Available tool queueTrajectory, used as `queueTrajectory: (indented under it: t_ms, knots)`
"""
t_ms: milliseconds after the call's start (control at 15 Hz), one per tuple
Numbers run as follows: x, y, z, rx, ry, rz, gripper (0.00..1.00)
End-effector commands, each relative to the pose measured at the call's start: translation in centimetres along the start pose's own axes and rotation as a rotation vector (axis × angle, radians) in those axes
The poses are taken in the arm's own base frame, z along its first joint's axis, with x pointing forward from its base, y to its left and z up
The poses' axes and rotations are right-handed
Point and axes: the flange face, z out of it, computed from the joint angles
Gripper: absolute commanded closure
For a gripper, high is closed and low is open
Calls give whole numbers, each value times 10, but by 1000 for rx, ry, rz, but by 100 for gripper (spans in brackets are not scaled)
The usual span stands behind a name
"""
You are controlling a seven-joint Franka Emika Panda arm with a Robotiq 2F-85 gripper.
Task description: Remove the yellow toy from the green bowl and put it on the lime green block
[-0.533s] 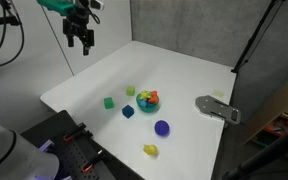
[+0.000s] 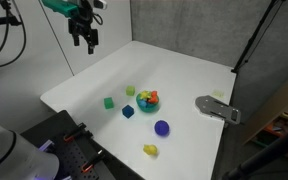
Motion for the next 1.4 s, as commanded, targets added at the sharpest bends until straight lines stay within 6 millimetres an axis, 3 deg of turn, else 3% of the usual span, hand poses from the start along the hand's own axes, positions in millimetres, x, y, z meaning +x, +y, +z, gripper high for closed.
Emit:
queueTrajectory:
  t_ms: [0,267,600,933,1333]
  knots:
    - [33,5,-11,-19,81,96,0]
    - [74,27,-7,-52,147,218,0]
    - [119,75,9,-88,201,355,0]
    - [160,114,38,-76,244,446,0]
    - [206,133,87,-103,272,454,0]
